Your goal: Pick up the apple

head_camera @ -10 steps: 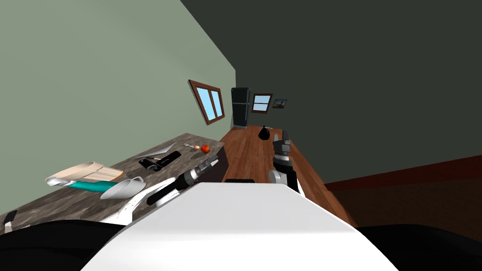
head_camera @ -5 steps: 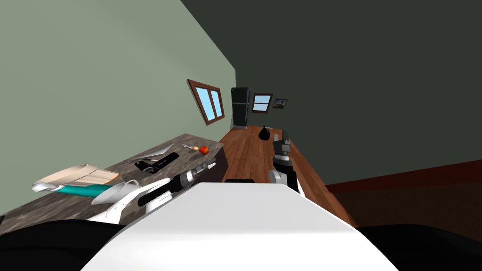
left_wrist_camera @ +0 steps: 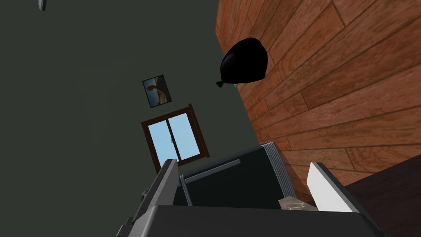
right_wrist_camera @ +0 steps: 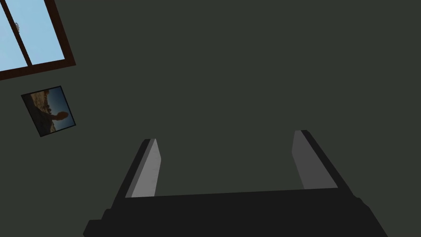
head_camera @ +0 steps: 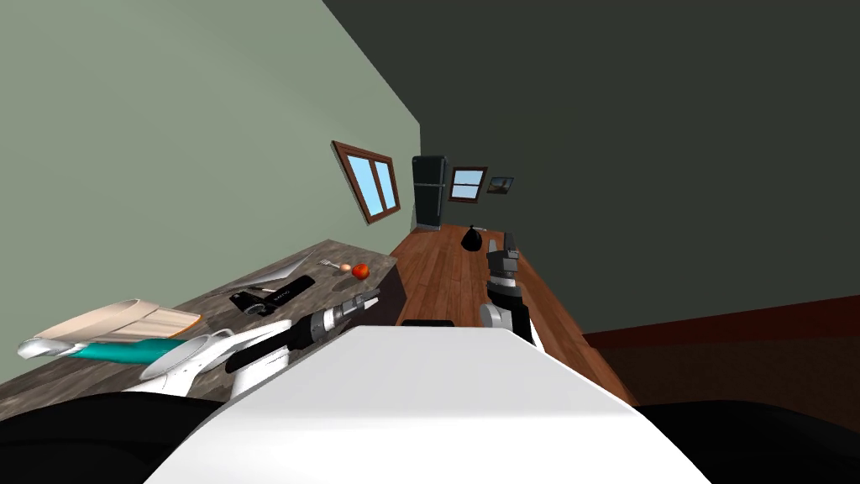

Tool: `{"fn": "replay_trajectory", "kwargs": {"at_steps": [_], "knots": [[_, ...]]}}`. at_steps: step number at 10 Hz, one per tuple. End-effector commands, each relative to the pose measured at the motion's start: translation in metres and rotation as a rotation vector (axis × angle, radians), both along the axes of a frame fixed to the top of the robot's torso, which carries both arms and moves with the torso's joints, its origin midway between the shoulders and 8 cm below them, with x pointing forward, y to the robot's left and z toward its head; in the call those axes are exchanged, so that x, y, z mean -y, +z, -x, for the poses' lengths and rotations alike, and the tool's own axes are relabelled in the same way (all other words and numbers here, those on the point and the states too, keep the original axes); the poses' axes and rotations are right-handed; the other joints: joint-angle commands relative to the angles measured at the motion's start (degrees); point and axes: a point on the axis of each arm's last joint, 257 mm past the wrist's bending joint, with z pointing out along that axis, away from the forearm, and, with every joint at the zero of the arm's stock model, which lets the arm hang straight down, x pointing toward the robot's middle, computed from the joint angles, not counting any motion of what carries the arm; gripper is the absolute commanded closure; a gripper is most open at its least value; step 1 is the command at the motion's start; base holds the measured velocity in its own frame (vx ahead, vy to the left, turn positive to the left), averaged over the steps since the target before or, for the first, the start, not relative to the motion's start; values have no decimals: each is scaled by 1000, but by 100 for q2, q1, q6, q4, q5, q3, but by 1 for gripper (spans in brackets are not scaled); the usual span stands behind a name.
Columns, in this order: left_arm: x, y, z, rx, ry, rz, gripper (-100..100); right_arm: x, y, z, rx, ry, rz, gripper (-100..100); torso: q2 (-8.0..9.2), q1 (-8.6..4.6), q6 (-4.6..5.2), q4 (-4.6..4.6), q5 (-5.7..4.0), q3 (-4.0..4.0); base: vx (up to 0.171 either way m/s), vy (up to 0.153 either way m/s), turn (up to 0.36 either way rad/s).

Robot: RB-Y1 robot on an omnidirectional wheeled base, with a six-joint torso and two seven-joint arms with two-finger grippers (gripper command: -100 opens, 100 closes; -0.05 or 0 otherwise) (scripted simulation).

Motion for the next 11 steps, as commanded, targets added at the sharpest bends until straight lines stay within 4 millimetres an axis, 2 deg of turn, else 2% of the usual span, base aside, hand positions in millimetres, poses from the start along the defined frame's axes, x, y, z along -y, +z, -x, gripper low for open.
{"fn": "replay_trajectory", "kwargs": {"at_steps": [1,3,6,8,11], "knots": [[-12,-8,10,-55,2,-16,-100,0,0,0,0,0,0,0,0,0,0,0,0,0,37,-10,-3],[-19,-8,11,-62,-18,-53,-100,0,0,0,0,0,0,0,-4,0,0,0,0,-2,39,-9,2],[-44,-21,29,-161,-13,-93,-100,0,0,0,0,0,0,0,-6,-3,0,-1,0,-3,61,-22,-2],[-53,-19,30,-168,-33,-134,-100,0,0,0,0,0,0,0,-10,-5,0,-2,-1,-6,42,-12,2],[-80,-25,45,-254,-21,-180,-100,0,0,0,0,0,0,0,-6,-1,0,-1,1,-3,57,-11,-3]]}}
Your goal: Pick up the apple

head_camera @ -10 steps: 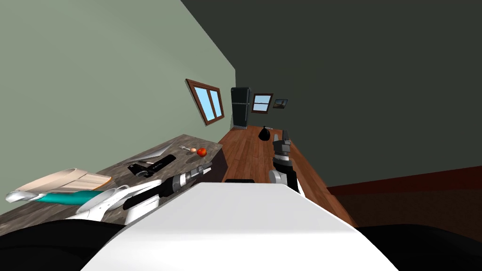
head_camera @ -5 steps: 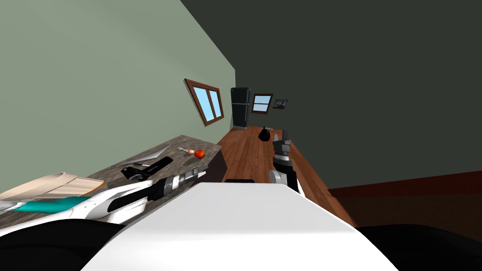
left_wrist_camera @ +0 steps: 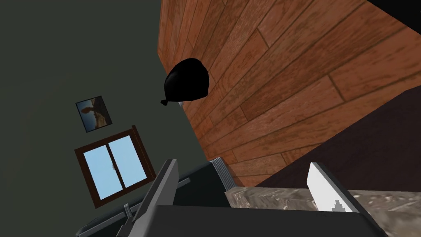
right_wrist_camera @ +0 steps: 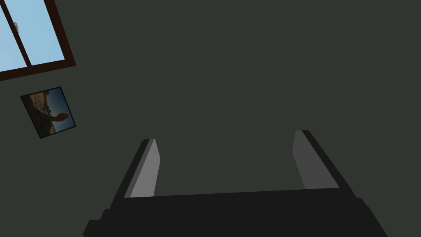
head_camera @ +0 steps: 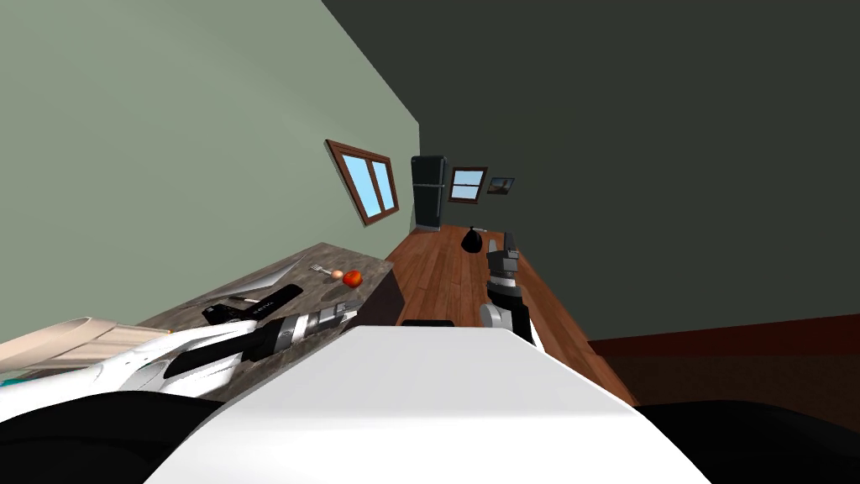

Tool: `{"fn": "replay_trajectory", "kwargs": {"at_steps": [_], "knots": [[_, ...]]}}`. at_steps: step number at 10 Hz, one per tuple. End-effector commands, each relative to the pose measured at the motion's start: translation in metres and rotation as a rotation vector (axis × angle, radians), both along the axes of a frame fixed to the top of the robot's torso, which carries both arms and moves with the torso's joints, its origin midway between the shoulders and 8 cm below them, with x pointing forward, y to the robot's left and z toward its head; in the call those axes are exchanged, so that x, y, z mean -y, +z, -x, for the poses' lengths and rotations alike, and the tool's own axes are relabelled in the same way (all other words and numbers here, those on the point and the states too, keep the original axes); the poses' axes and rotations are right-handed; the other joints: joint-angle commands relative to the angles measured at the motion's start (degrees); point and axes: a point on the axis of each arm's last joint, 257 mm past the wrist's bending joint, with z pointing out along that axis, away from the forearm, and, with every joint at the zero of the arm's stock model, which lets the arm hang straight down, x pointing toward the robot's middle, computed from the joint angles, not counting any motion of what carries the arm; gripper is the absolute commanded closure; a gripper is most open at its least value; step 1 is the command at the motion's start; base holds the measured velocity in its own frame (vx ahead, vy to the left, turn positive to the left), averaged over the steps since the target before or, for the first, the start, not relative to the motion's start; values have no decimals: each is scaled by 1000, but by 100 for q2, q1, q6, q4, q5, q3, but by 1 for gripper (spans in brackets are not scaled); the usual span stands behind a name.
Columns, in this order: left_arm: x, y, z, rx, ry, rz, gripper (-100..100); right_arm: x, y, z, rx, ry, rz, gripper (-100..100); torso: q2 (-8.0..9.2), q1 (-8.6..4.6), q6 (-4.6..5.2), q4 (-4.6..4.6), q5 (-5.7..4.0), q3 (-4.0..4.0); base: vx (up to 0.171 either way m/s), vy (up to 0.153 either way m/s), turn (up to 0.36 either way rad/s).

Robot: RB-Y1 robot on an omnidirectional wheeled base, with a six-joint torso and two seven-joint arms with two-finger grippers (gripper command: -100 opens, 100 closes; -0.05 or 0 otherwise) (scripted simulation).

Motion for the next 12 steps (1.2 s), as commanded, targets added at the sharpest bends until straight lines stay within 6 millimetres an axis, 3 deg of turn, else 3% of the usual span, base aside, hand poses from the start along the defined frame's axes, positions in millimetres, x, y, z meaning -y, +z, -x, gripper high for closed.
{"fn": "replay_trajectory", "kwargs": {"at_steps": [1,12], "knots": [[-11,1,4,-24,-10,-34,-100,0,0,0,0,0,0,0,0,0,0,0,0,0,59,-12,1],[-109,19,23,-199,12,-277,-100,0,0,0,0,0,0,0,-1,6,0,-1,3,-1,70,-6,3]]}}
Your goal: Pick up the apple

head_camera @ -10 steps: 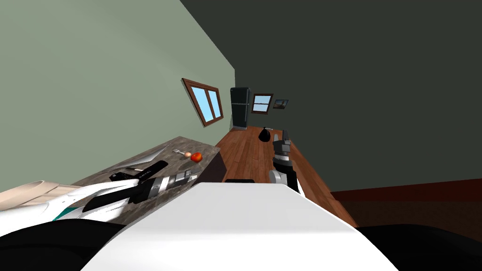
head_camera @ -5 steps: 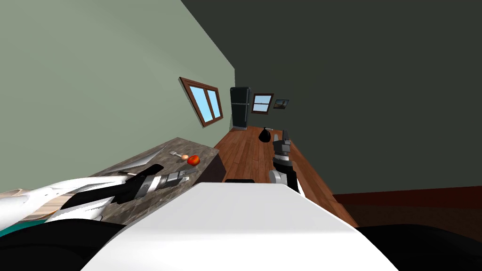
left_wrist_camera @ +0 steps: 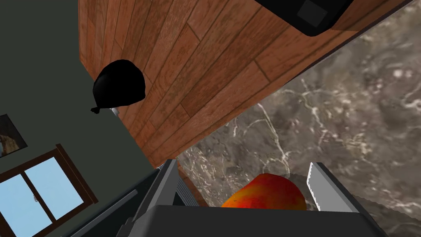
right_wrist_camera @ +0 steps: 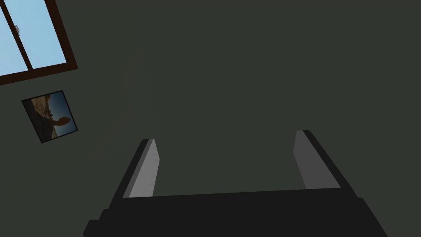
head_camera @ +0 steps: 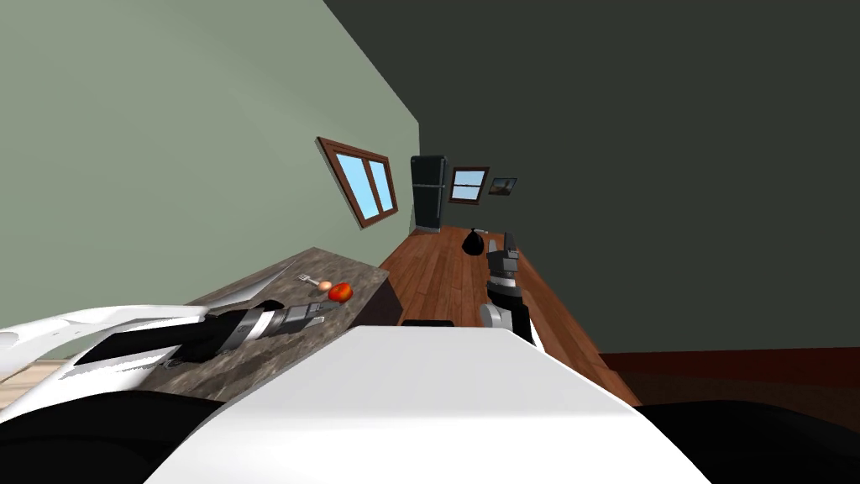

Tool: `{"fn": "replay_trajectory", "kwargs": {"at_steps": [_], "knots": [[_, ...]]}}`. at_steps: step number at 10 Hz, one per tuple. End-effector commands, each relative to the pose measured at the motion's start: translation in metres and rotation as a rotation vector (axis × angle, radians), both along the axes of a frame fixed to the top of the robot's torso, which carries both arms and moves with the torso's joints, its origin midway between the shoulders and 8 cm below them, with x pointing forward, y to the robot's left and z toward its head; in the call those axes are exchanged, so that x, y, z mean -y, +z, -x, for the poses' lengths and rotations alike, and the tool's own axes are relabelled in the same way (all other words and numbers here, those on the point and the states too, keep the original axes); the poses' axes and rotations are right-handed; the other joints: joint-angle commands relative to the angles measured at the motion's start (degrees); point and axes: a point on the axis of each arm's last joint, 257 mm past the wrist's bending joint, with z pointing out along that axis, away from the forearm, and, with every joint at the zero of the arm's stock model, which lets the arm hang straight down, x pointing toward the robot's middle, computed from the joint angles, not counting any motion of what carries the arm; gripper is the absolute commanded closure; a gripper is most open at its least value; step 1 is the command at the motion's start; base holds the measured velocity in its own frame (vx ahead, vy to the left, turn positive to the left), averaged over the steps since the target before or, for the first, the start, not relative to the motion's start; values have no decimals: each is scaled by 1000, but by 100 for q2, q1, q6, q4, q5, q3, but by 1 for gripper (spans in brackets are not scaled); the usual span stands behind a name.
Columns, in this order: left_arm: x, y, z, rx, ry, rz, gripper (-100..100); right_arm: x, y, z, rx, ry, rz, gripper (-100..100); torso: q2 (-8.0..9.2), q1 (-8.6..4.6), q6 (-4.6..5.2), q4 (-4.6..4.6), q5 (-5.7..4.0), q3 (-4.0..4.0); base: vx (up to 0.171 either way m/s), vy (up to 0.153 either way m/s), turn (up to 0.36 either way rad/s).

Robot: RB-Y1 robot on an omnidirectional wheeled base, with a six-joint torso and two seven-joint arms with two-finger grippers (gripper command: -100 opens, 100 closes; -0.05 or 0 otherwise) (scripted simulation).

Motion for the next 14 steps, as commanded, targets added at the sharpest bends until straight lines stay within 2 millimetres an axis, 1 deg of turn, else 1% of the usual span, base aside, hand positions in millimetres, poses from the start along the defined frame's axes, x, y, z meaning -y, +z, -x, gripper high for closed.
{"fn": "replay_trajectory", "kwargs": {"at_steps": [1,2,3,6,7,8,9,12,13,14], "knots": [[-19,6,2,-24,14,-46,-100,0,0,0,0,0,0,0,0,0,0,0,0,0,119,2,16],[-32,11,2,-38,18,-83,-100,0,0,0,0,0,0,0,-10,3,0,-3,0,-6,123,5,17],[-33,12,2,-39,15,-89,-100,0,0,0,0,0,0,0,-15,4,0,-4,2,-9,80,-4,4],[-61,21,4,-70,36,-162,-100,0,0,0,0,0,0,0,-4,5,0,-1,2,-3,92,2,10],[-55,19,3,-63,30,-150,-100,0,0,0,0,0,0,0,-7,4,1,-2,2,-5,46,0,1],[-56,20,3,-64,32,-152,0,0,0,0,0,0,0,0,8,4,0,0,3,3,8,0,-1],[-59,12,8,-64,38,-151,-100,0,0,0,0,0,0,0,23,4,-1,4,3,12,20,-20,-54],[-63,-1,15,-63,49,-152,-100,0,0,0,0,0,0,0,25,-7,-1,5,1,14,28,-32,-36],[-61,2,13,-63,46,-150,-100,0,0,0,0,0,0,0,25,-6,-1,5,1,14,12,-11,-3],[-61,1,13,-63,47,-152,100,0,0,0,0,0,0,0,28,-1,-1,6,1,16,0,0,0]]}}
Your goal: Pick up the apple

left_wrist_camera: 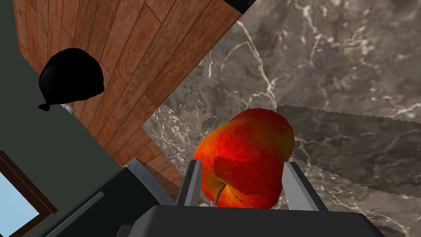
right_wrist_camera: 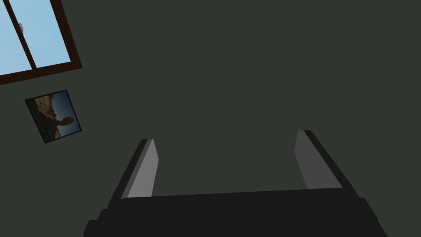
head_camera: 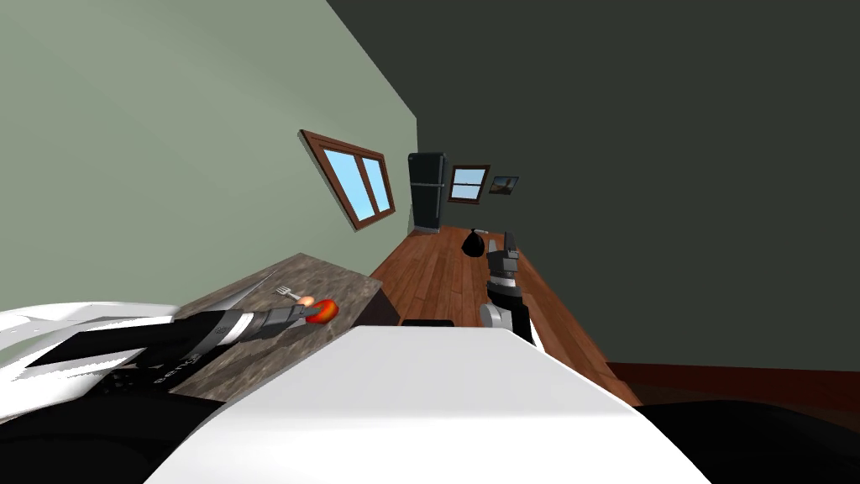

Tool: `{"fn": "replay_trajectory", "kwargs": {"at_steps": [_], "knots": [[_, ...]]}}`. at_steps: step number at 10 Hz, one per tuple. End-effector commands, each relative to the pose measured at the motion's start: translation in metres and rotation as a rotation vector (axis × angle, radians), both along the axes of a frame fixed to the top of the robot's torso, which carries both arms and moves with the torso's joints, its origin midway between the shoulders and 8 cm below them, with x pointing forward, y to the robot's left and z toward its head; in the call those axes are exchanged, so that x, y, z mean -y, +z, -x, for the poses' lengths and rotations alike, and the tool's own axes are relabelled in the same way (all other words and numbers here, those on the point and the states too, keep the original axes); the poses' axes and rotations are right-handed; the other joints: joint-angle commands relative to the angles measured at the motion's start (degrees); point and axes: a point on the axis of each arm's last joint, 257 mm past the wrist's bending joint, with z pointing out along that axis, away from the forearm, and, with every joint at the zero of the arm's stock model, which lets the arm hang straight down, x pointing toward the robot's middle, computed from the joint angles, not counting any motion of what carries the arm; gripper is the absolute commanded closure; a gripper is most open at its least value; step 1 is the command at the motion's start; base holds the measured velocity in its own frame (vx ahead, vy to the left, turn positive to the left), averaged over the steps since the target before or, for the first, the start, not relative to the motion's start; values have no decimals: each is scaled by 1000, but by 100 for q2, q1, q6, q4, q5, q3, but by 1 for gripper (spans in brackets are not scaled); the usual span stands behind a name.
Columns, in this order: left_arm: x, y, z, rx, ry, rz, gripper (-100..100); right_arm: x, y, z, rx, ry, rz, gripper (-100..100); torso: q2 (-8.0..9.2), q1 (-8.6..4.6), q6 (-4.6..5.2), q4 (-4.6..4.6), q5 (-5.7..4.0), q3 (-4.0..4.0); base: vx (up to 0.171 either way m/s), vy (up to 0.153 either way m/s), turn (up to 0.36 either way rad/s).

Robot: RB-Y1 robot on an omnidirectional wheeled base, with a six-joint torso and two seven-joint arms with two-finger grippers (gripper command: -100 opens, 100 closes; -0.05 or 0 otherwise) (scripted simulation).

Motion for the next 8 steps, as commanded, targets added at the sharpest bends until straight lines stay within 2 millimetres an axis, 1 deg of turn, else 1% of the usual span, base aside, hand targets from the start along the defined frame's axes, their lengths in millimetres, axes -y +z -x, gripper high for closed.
{"fn": "replay_trajectory", "kwargs": {"at_steps": [1,4,5,6,8], "knots": [[0,0,0,0,0,0,100,0,0,0,0,0,0,0,0,0,0,0,0,0,0,0,0],[1,0,0,1,0,3,100,0,0,0,0,0,0,0,3,2,-2,-1,-2,1,0,0,0],[1,0,0,1,0,4,0,0,0,0,0,0,0,0,3,1,-2,-1,-2,1,0,0,0],[3,9,-5,0,-7,2,100,0,0,0,0,0,0,0,3,1,-2,-1,-2,1,-21,25,55],[5,17,-10,-1,-14,3,100,0,0,0,0,0,0,0,16,11,-5,3,-4,9,-33,37,46]]}}
